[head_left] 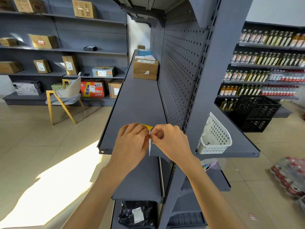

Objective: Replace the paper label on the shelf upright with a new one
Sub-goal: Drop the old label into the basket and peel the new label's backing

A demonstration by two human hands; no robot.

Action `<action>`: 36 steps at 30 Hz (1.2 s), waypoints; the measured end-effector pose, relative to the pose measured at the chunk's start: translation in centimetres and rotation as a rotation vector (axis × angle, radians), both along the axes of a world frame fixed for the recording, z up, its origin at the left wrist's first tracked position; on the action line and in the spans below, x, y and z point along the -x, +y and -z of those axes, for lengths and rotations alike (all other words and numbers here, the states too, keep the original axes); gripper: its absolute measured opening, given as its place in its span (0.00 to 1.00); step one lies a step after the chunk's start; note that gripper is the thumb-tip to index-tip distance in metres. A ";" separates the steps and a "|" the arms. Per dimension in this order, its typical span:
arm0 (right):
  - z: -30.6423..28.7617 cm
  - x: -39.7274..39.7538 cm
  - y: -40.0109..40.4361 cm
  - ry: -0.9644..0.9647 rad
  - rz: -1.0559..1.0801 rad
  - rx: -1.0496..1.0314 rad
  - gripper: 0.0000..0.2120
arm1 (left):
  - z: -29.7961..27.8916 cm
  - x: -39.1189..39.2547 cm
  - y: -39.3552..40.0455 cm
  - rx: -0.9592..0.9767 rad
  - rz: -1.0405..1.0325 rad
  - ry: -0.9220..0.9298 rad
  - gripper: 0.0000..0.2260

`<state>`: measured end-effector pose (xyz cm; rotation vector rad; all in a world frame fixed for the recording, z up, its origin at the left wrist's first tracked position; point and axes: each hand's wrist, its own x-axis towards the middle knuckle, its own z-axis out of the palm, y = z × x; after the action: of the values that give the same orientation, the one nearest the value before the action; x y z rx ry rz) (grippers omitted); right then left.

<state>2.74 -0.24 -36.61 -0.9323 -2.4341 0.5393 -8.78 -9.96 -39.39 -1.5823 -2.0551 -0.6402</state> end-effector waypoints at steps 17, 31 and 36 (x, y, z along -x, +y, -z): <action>0.2 -1.4 0.3 0.053 -0.070 0.080 0.05 | 0.9 -0.2 -0.1 -0.051 0.059 -0.322 0.06; 0.0 -1.4 0.0 0.038 -0.046 0.049 0.05 | 0.9 -1.0 -0.1 -0.031 0.058 -0.187 0.11; -0.1 -1.3 -0.2 0.020 -0.049 0.032 0.06 | 1.0 -0.9 -0.2 0.000 0.057 -0.142 0.11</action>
<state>4.09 -0.43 -36.56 -0.8775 -2.4428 0.6041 -7.93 -10.17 -40.38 -1.6437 -2.1168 -0.7943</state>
